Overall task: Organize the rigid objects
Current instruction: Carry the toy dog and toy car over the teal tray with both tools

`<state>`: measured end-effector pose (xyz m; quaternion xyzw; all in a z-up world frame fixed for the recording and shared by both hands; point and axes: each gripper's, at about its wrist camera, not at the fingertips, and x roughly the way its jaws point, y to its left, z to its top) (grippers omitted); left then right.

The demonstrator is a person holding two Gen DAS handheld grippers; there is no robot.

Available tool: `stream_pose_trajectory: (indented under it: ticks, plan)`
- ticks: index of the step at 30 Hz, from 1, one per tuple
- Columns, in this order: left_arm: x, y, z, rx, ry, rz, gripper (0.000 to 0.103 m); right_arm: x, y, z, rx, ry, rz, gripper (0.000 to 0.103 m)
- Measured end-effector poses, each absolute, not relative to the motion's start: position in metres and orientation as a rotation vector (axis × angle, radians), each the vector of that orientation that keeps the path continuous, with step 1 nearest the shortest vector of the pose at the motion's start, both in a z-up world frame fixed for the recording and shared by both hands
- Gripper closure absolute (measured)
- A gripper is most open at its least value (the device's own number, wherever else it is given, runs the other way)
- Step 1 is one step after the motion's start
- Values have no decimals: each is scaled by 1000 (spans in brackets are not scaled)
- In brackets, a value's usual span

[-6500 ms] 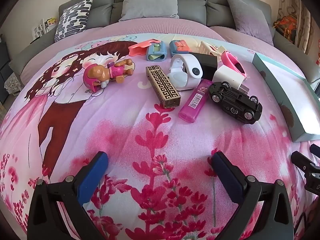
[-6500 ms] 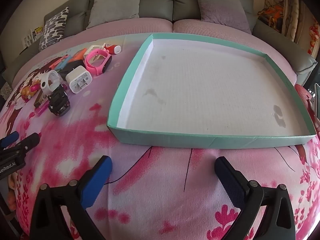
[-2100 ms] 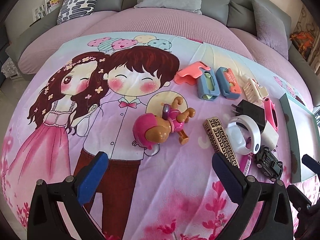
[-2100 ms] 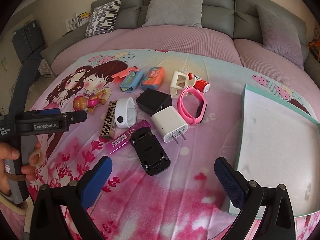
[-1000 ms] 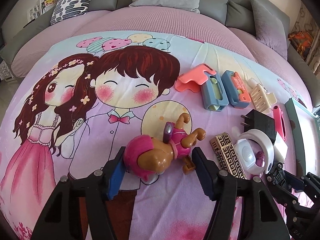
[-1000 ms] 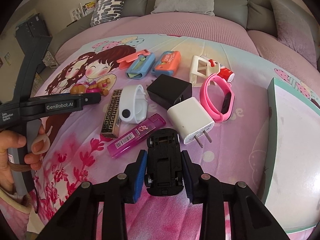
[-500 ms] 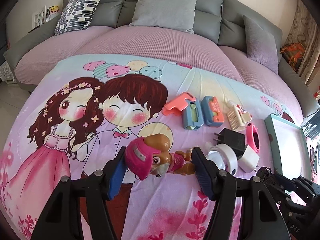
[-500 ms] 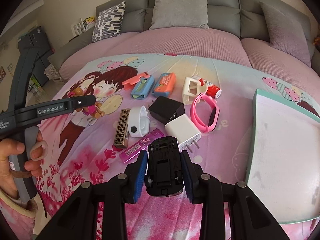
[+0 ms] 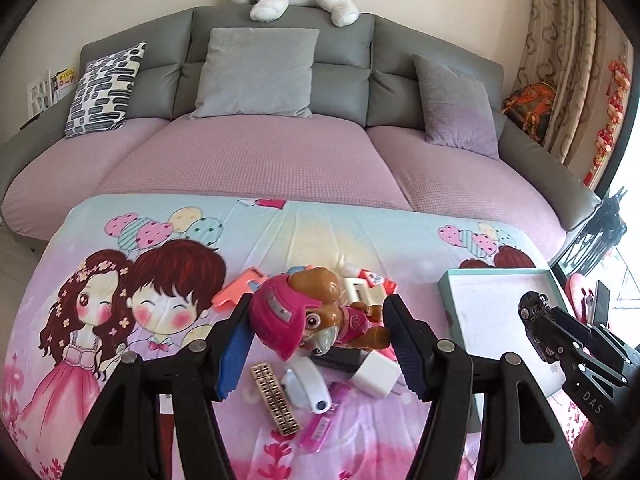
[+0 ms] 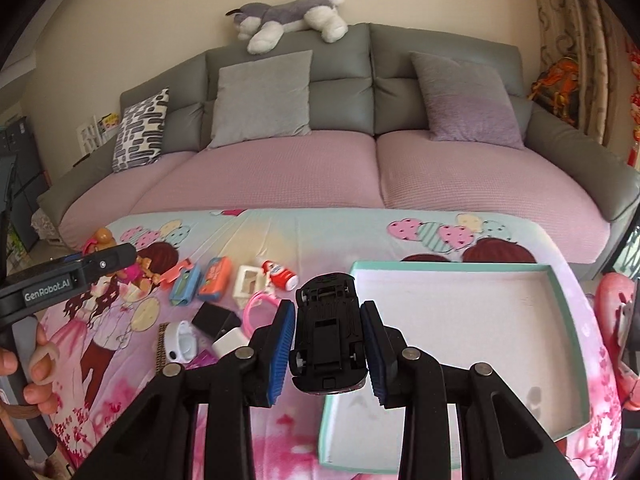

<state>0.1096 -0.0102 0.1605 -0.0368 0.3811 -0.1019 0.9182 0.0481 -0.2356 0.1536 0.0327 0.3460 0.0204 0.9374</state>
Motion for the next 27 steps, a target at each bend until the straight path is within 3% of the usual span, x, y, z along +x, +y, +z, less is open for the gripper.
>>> stream_pose_trajectory:
  ticks: [12, 27]
  plan:
    - [125, -128, 166, -12, 744, -378, 37, 53, -331, 141, 180, 684, -256, 67]
    - [146, -235, 129, 62, 801, -459, 37, 53, -405, 102, 206, 733, -444, 67]
